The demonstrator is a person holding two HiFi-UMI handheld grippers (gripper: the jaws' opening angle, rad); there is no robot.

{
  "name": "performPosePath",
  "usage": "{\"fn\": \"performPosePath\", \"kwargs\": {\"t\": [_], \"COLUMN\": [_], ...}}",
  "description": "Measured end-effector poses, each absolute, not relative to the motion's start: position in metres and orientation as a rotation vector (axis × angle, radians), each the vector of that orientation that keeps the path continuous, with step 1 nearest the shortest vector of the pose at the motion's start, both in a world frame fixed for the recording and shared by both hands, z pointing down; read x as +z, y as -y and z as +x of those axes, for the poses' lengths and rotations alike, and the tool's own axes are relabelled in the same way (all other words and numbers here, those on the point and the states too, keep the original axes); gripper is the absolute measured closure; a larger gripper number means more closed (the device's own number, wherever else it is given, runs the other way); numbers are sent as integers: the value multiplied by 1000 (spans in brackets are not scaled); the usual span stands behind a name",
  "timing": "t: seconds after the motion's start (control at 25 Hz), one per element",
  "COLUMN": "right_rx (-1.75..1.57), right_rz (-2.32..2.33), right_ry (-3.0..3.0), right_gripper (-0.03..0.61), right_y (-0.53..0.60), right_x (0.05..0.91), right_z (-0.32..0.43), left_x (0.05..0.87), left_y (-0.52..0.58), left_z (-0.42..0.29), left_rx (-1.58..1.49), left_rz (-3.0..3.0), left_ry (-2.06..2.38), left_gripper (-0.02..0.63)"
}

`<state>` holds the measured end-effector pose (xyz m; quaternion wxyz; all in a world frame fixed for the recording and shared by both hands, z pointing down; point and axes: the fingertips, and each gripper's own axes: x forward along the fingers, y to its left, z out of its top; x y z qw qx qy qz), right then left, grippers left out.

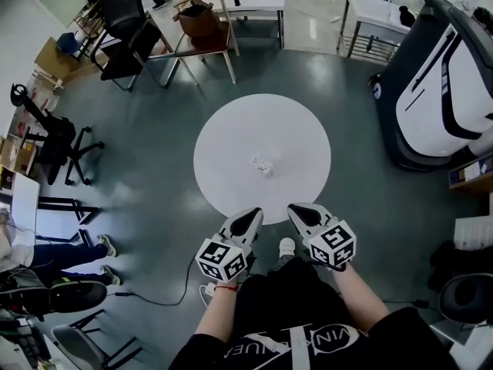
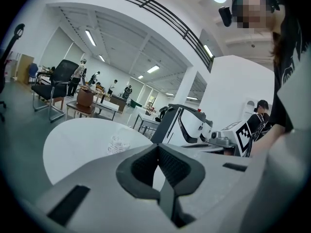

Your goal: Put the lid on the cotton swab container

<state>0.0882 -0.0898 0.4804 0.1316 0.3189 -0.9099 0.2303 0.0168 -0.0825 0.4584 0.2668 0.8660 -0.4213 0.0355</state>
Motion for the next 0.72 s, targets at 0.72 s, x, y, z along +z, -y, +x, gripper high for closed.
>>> {"fn": "performPosePath", "kwargs": {"t": [0.72], "right_rx": [768], "right_rz": [910], "right_ry": [2548], "right_gripper": [575], "right_y": [139], "right_x": [528], "right_z": [83], "left_x": [518], "left_y": [135], "left_z": [14], "left_rx": [198], "left_rz": [2269], "left_ry": [1058], "left_gripper": [607]}}
